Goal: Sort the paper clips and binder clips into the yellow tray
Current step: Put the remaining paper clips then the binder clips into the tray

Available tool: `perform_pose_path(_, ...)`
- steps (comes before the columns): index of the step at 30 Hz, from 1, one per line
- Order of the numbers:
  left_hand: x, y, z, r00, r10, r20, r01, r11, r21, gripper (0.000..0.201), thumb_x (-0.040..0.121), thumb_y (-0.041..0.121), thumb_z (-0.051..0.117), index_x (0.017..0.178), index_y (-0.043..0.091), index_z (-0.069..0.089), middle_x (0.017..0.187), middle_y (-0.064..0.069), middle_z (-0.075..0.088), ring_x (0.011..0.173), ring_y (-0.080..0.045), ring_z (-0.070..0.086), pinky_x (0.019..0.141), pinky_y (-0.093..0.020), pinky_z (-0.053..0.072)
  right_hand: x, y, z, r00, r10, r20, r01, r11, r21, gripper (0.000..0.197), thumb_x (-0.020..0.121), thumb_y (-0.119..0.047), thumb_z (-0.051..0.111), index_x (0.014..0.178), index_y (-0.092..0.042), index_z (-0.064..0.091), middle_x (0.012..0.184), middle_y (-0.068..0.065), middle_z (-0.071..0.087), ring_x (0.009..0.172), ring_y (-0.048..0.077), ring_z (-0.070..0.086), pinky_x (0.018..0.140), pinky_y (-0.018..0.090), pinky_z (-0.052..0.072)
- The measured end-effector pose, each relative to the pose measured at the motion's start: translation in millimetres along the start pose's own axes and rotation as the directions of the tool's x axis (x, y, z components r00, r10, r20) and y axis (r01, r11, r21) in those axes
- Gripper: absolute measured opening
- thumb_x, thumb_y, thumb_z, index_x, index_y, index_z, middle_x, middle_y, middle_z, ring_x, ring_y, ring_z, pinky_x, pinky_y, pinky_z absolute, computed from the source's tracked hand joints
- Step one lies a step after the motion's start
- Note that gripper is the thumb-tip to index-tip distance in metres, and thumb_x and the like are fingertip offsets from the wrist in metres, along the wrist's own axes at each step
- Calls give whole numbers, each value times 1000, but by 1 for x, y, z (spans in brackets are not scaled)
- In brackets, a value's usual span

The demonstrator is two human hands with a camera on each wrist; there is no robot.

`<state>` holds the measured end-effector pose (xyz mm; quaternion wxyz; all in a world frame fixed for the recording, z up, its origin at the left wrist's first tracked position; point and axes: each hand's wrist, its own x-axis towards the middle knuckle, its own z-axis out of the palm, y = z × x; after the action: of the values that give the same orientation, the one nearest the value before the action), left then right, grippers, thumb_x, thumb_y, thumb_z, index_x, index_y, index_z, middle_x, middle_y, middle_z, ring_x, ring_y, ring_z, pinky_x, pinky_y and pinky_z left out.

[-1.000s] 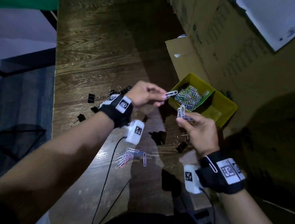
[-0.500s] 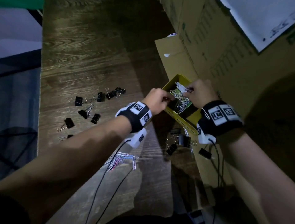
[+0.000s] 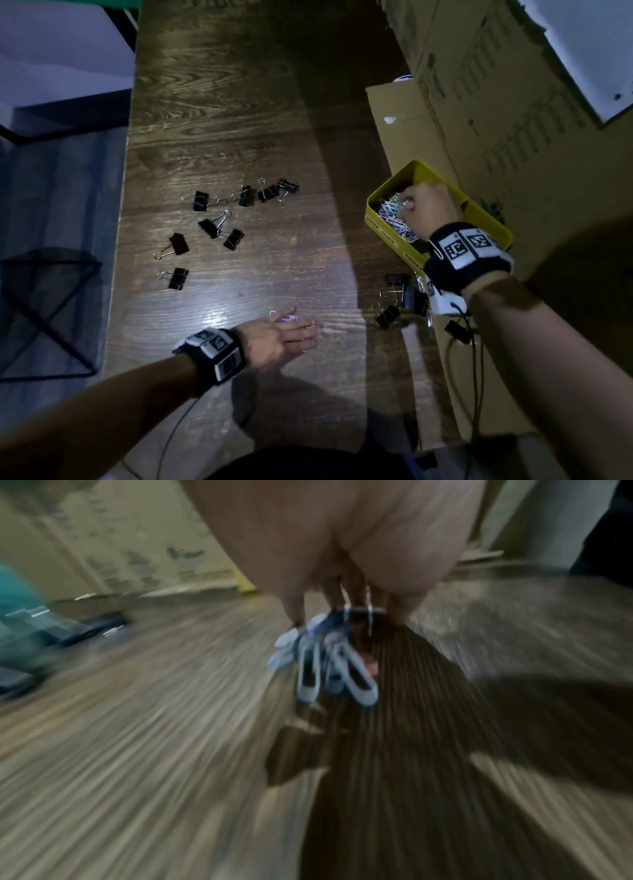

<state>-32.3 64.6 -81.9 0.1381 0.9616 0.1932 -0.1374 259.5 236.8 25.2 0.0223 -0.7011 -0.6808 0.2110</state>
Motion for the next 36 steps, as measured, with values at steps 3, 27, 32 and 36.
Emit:
perform_pose_path(3,-28,-5,8,997,-63,-47,62,998,-11,49,85,32,37,133,21,43,143,0,43,132,-19,41,108,-41,19,-23,-16,-2,991,-65,-116,76,993,92,24,88,-16,62,111,-14,67,103,9,70,92,24,65,81,40,56)
perform_pose_path(27,-28,35,-8,593,-805,-13,595,449,-667,35,82,2,60,116,8,62,119,-9,58,104,-30,58,93,-34,45,-151,-118,177,886,-246,392,236,969,75,24,88,-5,53,111,-5,60,112,15,54,106,32,55,86,38,50)
perform_pose_path(32,-34,30,-8,692,-716,-98,540,603,-587,19,76,1,66,95,3,69,92,-14,68,79,-33,66,70,-33,54,-142,-117,172,887,-268,376,259,963,74,20,82,3,54,97,-3,66,101,16,62,97,32,62,83,38,52)
perform_pose_path(36,-34,23,-11,722,-691,-32,583,632,-511,22,89,6,48,107,5,61,99,-12,62,89,-29,60,76,-35,49,-140,-119,165,876,-257,409,257,965,55,21,89,-1,50,104,-2,64,99,19,64,95,34,63,80,38,52)
